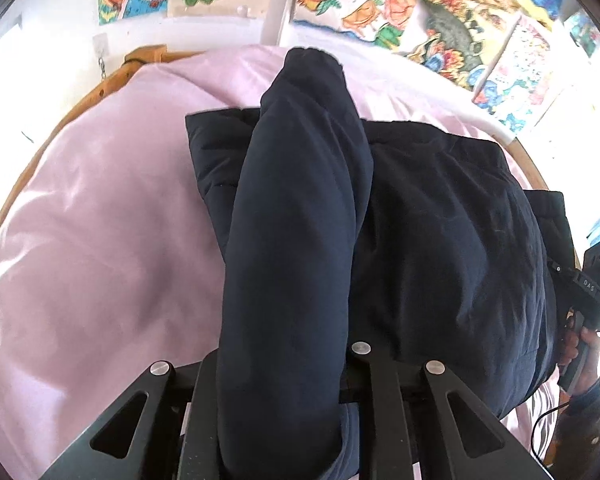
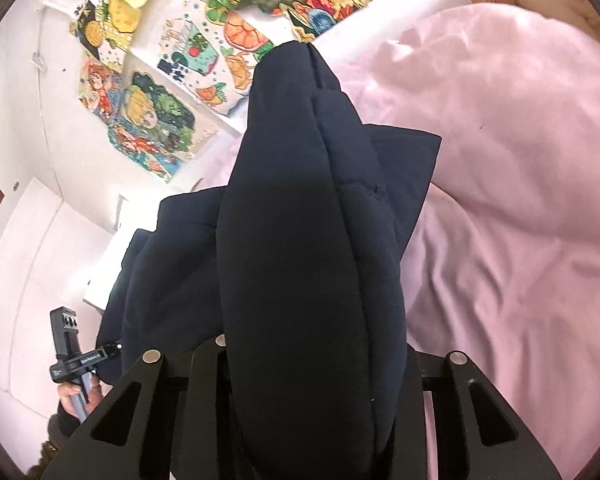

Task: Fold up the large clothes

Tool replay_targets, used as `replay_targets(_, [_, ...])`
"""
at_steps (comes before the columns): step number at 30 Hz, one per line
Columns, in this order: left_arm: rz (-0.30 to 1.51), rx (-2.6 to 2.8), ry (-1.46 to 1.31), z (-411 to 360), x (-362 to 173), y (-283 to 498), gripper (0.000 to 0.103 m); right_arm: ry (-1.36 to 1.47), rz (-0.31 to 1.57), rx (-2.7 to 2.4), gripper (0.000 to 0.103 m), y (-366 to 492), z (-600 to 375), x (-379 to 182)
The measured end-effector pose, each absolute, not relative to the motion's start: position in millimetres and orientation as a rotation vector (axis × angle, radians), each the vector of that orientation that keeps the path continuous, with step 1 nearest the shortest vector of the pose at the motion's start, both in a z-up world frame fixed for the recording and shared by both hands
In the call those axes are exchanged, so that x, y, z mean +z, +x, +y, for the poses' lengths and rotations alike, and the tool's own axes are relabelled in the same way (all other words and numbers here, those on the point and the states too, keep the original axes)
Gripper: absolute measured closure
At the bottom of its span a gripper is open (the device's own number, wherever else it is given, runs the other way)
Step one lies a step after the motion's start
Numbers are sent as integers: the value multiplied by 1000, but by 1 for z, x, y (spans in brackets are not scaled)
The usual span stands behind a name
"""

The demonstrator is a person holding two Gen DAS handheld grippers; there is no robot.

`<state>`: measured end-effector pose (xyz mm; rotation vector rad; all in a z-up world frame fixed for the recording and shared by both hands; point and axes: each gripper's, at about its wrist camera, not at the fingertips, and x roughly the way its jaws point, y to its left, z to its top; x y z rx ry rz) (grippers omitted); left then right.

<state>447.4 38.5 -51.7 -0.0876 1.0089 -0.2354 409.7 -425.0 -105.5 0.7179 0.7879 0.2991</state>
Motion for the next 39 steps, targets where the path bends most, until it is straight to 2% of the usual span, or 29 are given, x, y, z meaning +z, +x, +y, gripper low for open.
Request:
replay_targets(10, [931,-325,-84,48,0,370,85,579,791,225,74,323,-428,-20])
replay_targets(14, [901,-343,-103,57,8,330,85,568,778,223,74,289,-429,-3])
replay_targets(18, [900,-339,-150,71,0,299,85,587,784,228,73,267,-424,-14])
replay_targets(22, [921,-282,-127,73,-30,286,84,572,834,229,73,262,-411,-49])
replay_targets(29, [951,-271,-136,78,-45,299,79,559,863,158,67,269,-410,-88])
replay_targets(32, [948,-253,-117,75,-47,296,73,561,862,138,59,266,-413,-95])
replay_targets(34, [949,-237,-132,79,-46,290,65,553,866,112,56,263,-414,-98])
replay_targets(37, [954,-213,-177,87,-45,286,53,527,882,65,46,260,-410,-99])
replay_targets(39, [946,-176,-190,95,-46,282,30,513,895,36,41,259,-411,-99])
